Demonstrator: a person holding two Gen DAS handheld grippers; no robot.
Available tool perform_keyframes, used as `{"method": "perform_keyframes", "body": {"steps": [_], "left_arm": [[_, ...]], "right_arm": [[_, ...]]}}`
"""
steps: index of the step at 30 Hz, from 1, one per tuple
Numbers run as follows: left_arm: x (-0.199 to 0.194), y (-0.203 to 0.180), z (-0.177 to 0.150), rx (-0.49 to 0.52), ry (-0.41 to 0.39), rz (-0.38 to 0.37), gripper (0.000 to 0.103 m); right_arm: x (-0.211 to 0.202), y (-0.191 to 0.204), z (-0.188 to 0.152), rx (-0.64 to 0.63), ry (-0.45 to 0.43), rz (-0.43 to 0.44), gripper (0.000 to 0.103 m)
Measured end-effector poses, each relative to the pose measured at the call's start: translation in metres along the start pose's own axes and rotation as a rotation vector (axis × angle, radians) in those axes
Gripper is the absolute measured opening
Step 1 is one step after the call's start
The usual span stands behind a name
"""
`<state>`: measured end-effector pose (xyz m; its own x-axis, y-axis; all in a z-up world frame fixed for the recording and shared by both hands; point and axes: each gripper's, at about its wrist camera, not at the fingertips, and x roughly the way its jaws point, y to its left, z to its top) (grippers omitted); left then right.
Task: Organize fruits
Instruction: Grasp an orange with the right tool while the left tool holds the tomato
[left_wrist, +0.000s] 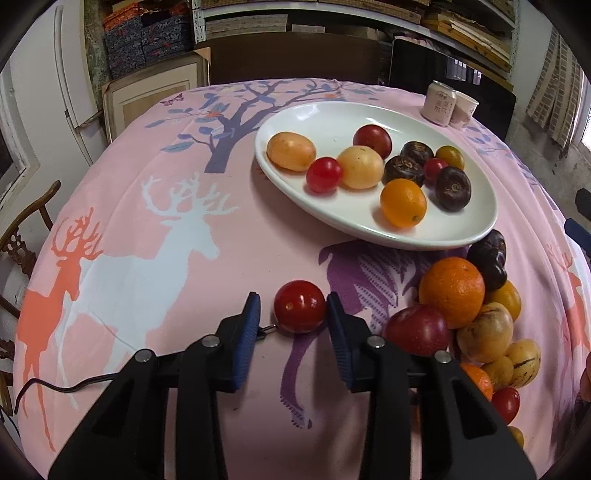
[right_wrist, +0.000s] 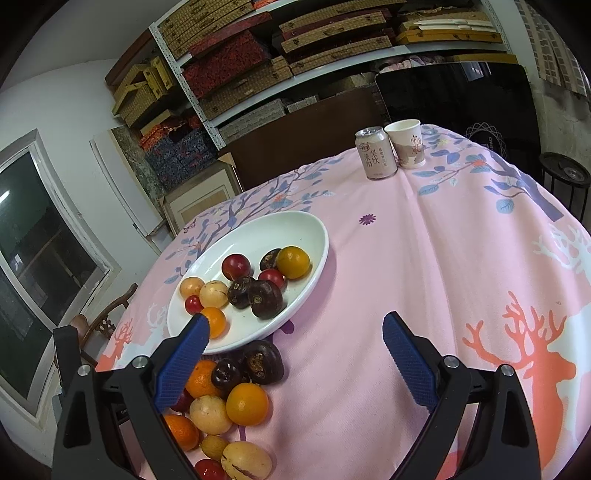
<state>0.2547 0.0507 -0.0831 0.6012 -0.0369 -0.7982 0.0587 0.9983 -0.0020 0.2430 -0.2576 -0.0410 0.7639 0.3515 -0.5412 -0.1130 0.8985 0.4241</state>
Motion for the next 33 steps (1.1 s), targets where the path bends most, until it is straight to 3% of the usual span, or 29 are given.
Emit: {"method": "perform_keyframes", "body": {"steps": [3, 6, 11, 18, 23, 28, 31, 33], "left_arm": [[0.005, 0.000, 0.001, 0.000, 0.020, -0.008, 0.037], [0.005, -0.001, 0.000, 0.005, 0.020, -0.004, 0.028], [0.002, 0.003, 0.000, -0.014, 0.011, 0.008, 0.028], [0.000, 0.010, 0.000, -0.042, 0.011, 0.004, 0.028], [0.001, 0.011, 0.000, -0.050, 0.022, -0.003, 0.028], [0.001, 0.011, 0.000, -0.052, 0.024, -0.008, 0.028], [0.002, 0.012, 0.000, -0.055, 0.027, -0.010, 0.028], [0.002, 0.012, 0.000, -0.055, 0.028, -0.010, 0.028]], "right_arm": [[0.000, 0.000, 0.000, -0.002, 0.000, -0.001, 0.096], [0.001, 0.000, 0.000, -0.011, 0.005, 0.000, 0.095], [0.007, 0.005, -0.003, -0.049, 0.038, -0.019, 0.096], [0.034, 0.024, -0.023, -0.179, 0.191, -0.063, 0.096], [0.040, 0.035, -0.037, -0.236, 0.262, -0.030, 0.096], [0.047, 0.032, -0.045, -0.258, 0.302, -0.086, 0.096], [0.042, 0.024, -0.040, -0.242, 0.273, -0.112, 0.096], [0.035, 0.011, -0.032, -0.219, 0.203, -0.244, 0.096]]}}
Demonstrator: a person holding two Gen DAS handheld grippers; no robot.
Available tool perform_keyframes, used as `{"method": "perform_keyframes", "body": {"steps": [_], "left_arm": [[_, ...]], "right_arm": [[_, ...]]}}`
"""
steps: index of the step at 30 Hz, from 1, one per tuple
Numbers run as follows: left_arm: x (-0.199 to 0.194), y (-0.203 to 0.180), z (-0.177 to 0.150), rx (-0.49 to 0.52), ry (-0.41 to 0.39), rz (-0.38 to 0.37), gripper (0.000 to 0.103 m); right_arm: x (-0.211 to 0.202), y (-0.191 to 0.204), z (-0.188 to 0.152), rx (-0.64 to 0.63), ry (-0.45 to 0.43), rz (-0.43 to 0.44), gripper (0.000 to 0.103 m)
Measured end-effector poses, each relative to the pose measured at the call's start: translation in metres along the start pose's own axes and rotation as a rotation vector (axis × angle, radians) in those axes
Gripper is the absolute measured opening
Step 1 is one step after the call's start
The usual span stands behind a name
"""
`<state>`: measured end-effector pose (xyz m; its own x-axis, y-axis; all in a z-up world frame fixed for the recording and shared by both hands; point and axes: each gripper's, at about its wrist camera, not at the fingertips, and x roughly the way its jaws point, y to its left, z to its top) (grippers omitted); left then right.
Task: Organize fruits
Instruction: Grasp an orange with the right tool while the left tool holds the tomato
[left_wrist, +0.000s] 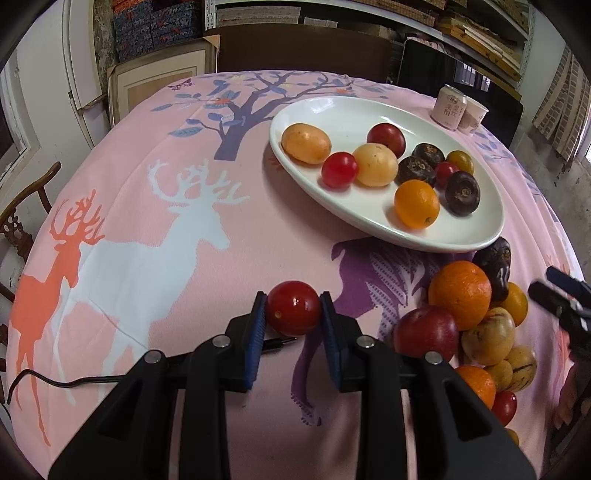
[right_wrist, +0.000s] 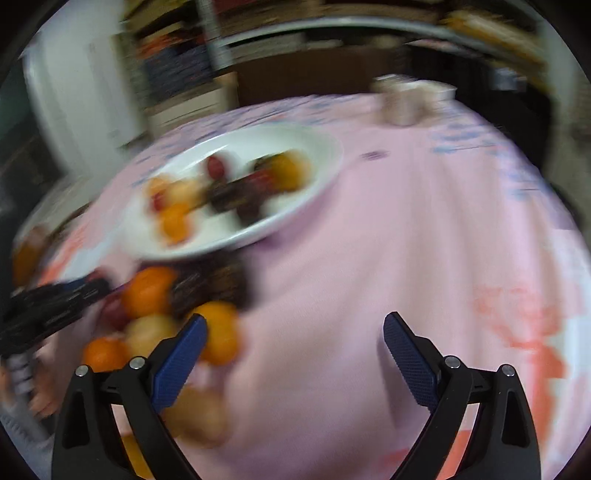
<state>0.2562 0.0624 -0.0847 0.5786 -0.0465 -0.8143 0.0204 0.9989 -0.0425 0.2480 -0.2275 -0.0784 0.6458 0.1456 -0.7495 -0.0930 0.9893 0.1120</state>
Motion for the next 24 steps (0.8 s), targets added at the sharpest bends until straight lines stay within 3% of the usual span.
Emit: {"method": "perform_keyframes", "body": {"steps": [1, 4, 8, 11, 17, 19, 22, 24], "left_arm": [[0.000, 0.000, 0.000, 0.000, 0.000, 0.000, 0.028], [0.000, 0.000, 0.000, 0.000, -0.001, -0.003, 0.028], [0.000, 0.000, 0.000, -0.001, 0.003, -0.008, 0.028], [0.001, 0.001, 0.001, -0.006, 0.006, -0.013, 0.028], [0.002, -0.001, 0.001, -0.006, 0.014, -0.025, 0.028], [0.002, -0.001, 0.001, -0.007, 0.014, -0.023, 0.028], [0.001, 0.000, 0.000, -0.014, 0.011, -0.017, 0.028], [-0.002, 0.000, 0.000, -0.015, 0.004, -0.026, 0.028]], "right_arm": [[0.000, -0.007, 0.002, 0.023, -0.008, -0.033, 0.096], [-0.006, -0.023, 0.003, 0.104, -0.017, 0.076, 0.096], [-0.014, 0.002, 0.002, -0.023, -0.056, 0.119, 0.096], [-0.007, 0.020, -0.005, -0.108, -0.018, 0.113, 0.096], [0.003, 0.034, -0.010, -0.154, 0.035, 0.079, 0.097], [0.005, 0.031, -0.010, -0.140, 0.045, 0.077, 0.097], [-0.009, 0.008, -0.003, -0.038, -0.041, -0.028, 0.097], [-0.014, -0.009, -0.002, 0.050, -0.054, 0.014, 0.097]]}}
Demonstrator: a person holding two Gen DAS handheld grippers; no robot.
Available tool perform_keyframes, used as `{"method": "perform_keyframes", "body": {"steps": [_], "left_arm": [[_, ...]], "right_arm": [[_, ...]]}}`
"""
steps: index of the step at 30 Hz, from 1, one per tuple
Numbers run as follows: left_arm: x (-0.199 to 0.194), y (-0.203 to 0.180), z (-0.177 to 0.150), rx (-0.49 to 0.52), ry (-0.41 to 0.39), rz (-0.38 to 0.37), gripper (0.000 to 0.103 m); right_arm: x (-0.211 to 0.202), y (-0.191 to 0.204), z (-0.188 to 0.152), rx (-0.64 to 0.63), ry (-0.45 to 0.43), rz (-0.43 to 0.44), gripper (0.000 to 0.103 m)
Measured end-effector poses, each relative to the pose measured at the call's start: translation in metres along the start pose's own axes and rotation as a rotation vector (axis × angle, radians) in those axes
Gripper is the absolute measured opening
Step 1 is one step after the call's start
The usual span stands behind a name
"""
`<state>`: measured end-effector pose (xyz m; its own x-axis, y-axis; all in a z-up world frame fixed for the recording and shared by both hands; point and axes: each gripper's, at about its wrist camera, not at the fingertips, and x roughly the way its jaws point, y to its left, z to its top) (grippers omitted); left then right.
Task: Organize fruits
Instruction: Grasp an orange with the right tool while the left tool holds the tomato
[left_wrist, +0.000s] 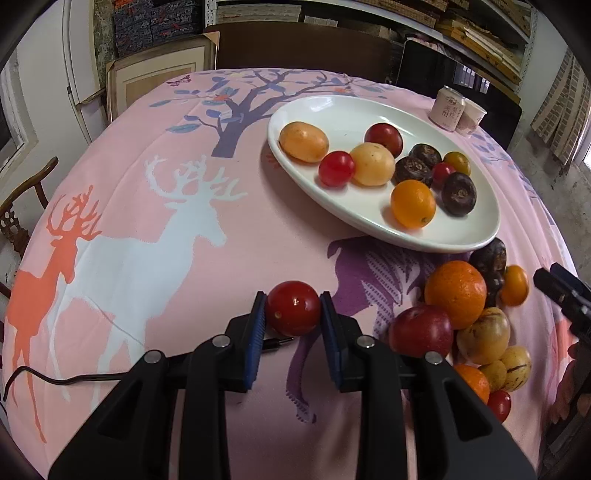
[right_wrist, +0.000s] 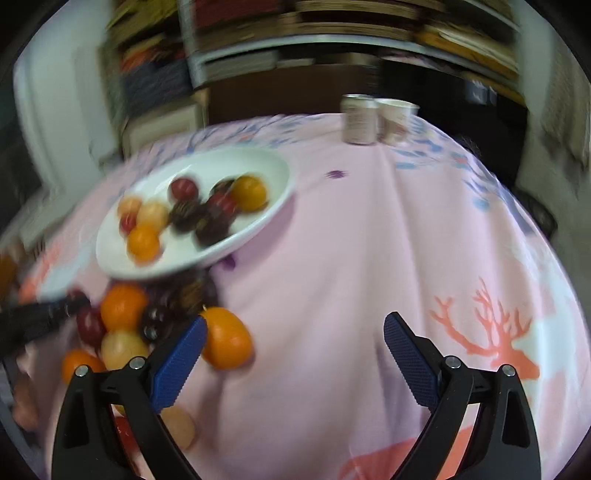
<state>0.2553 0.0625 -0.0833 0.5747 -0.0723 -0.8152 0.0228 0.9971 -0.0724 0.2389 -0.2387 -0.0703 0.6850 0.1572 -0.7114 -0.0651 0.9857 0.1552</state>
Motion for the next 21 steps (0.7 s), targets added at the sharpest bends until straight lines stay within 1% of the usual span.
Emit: {"method": "perform_keyframes", "body": {"steps": [2, 3, 5, 6, 8, 9, 10, 12, 15, 19, 21], "left_arm": [[0.002, 0.000, 0.001, -0.002, 0.004, -0.007, 0.028], [0.003, 0.000, 0.001, -0.004, 0.010, -0.008, 0.028], [0.004, 0.000, 0.001, -0.001, 0.012, -0.005, 0.028], [0.003, -0.001, 0.001, 0.000, 0.011, -0.003, 0.028], [0.004, -0.002, 0.000, 0.006, 0.012, 0.003, 0.028], [0.004, -0.002, 0.000, 0.008, 0.011, 0.006, 0.029], [0.004, -0.002, 0.000, 0.009, 0.011, 0.007, 0.029], [0.004, -0.002, 0.000, 0.007, 0.011, 0.005, 0.028], [0.005, -0.003, 0.000, 0.008, 0.011, 0.007, 0.029], [0.005, -0.003, 0.000, 0.007, 0.012, 0.007, 0.029], [0.005, -0.002, 0.000, 0.002, 0.015, 0.003, 0.029]], "right_arm": [[0.000, -0.004, 0.001, 0.029, 0.006, 0.069, 0.097], [0.000, -0.001, 0.001, 0.014, 0.006, 0.073, 0.097], [0.001, 0.008, -0.002, -0.033, 0.008, 0.064, 0.096], [0.003, 0.012, -0.002, -0.048, 0.010, 0.064, 0.094], [0.008, 0.020, -0.004, -0.095, 0.016, 0.032, 0.087], [0.009, 0.023, -0.004, -0.108, 0.019, 0.018, 0.082], [0.010, 0.024, -0.004, -0.111, 0.019, 0.012, 0.080], [0.008, 0.020, -0.002, -0.096, 0.011, 0.007, 0.079], [0.012, 0.012, 0.004, -0.072, 0.000, -0.024, 0.077], [0.019, 0.004, 0.023, -0.044, -0.016, -0.038, 0.077], [0.030, 0.006, 0.036, -0.063, 0.004, -0.025, 0.077]]}}
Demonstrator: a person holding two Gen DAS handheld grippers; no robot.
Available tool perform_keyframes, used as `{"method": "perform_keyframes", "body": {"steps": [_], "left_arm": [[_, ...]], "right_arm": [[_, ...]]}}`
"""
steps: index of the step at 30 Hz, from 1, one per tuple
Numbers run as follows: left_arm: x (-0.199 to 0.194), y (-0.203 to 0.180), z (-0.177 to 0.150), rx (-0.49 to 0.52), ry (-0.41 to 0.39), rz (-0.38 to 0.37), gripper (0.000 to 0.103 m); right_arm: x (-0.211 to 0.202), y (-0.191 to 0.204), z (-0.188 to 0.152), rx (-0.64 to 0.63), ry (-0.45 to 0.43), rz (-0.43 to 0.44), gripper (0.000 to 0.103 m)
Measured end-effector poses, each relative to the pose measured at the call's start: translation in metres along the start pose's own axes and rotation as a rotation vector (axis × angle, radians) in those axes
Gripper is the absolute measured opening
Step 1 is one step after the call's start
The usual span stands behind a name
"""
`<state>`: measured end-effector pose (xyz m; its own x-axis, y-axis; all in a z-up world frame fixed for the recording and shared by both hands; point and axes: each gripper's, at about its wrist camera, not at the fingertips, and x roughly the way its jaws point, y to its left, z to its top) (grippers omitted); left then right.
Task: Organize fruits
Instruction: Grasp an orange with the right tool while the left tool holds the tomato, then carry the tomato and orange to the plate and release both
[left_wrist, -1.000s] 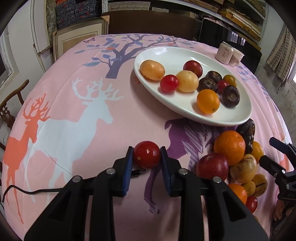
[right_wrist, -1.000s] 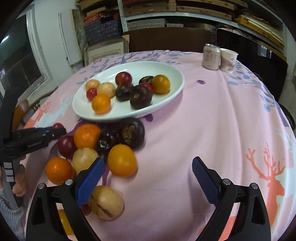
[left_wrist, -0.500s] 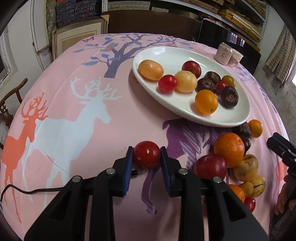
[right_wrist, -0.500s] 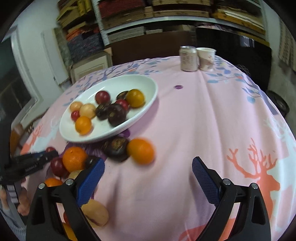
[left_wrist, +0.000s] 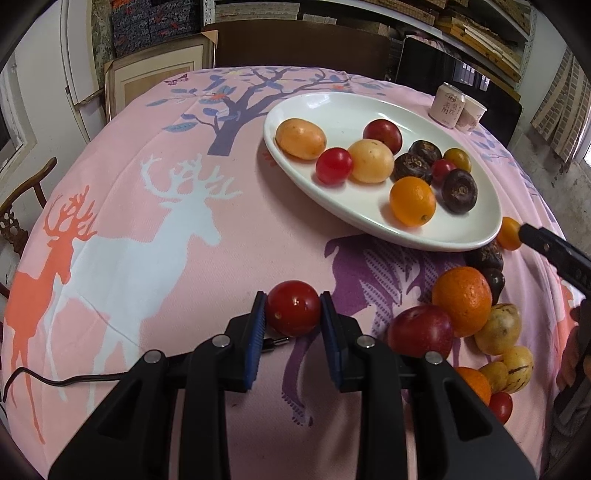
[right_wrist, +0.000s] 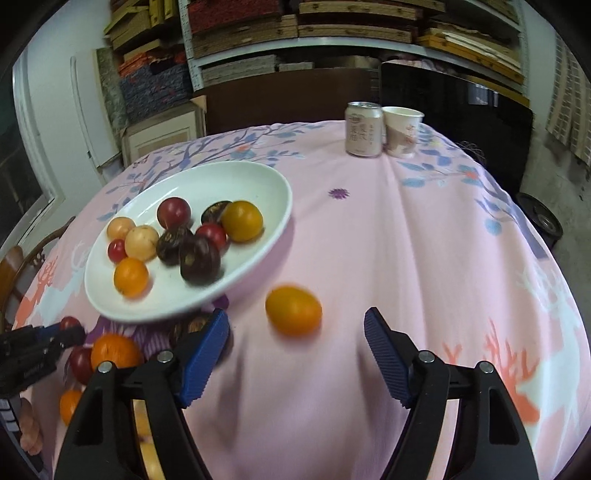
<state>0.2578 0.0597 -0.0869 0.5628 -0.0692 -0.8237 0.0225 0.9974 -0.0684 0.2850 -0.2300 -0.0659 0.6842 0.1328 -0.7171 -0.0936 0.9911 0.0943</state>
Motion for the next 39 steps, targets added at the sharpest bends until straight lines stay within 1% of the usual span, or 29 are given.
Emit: {"method": "perform_keyframes", "body": {"steps": [3, 5, 8, 11, 12, 13, 16, 19, 23, 27, 30, 38, 39], "left_arm": [[0.000, 0.002, 0.001, -0.005, 0.003, -0.006, 0.029], [0.000, 0.003, 0.001, -0.007, 0.003, -0.007, 0.029], [0.000, 0.001, 0.000, 0.001, 0.000, 0.003, 0.029], [0.000, -0.002, -0.001, 0.016, -0.004, 0.017, 0.029], [0.000, -0.003, -0.001, 0.017, -0.004, 0.020, 0.029], [0.000, -0.003, -0.002, 0.016, -0.005, 0.018, 0.029], [0.001, -0.002, -0.001, 0.013, -0.004, 0.012, 0.029], [0.001, -0.002, 0.000, 0.015, -0.004, 0.014, 0.029], [0.001, -0.002, 0.000, 0.012, -0.005, 0.009, 0.029], [-0.001, 0.001, 0.001, -0.005, -0.011, -0.026, 0.028], [-0.001, 0.002, 0.000, -0.004, -0.015, -0.026, 0.027], [-0.019, 0.001, 0.002, -0.001, -0.092, 0.020, 0.027], [-0.021, 0.002, 0.002, -0.005, -0.098, 0.015, 0.027]], "right_arm": [[0.019, 0.002, 0.011, -0.028, 0.049, 0.006, 0.077], [0.028, 0.001, 0.007, -0.043, 0.071, -0.001, 0.077], [0.031, -0.002, -0.001, -0.040, 0.085, 0.018, 0.076], [0.028, 0.004, -0.005, -0.062, 0.081, 0.027, 0.061], [0.027, 0.006, -0.007, -0.072, 0.080, 0.030, 0.042], [0.027, 0.010, -0.009, -0.083, 0.085, 0.040, 0.038], [0.025, 0.020, -0.014, -0.134, 0.079, 0.007, 0.038], [0.025, 0.015, -0.013, -0.107, 0.080, 0.028, 0.038], [0.023, 0.017, -0.015, -0.113, 0.076, 0.020, 0.038], [0.017, 0.012, -0.014, -0.084, 0.063, 0.043, 0.038], [0.011, 0.008, -0.013, -0.064, 0.046, 0.046, 0.038], [0.003, -0.001, -0.009, -0.025, 0.018, 0.055, 0.038], [0.002, -0.003, -0.008, -0.015, 0.014, 0.058, 0.038]]}}
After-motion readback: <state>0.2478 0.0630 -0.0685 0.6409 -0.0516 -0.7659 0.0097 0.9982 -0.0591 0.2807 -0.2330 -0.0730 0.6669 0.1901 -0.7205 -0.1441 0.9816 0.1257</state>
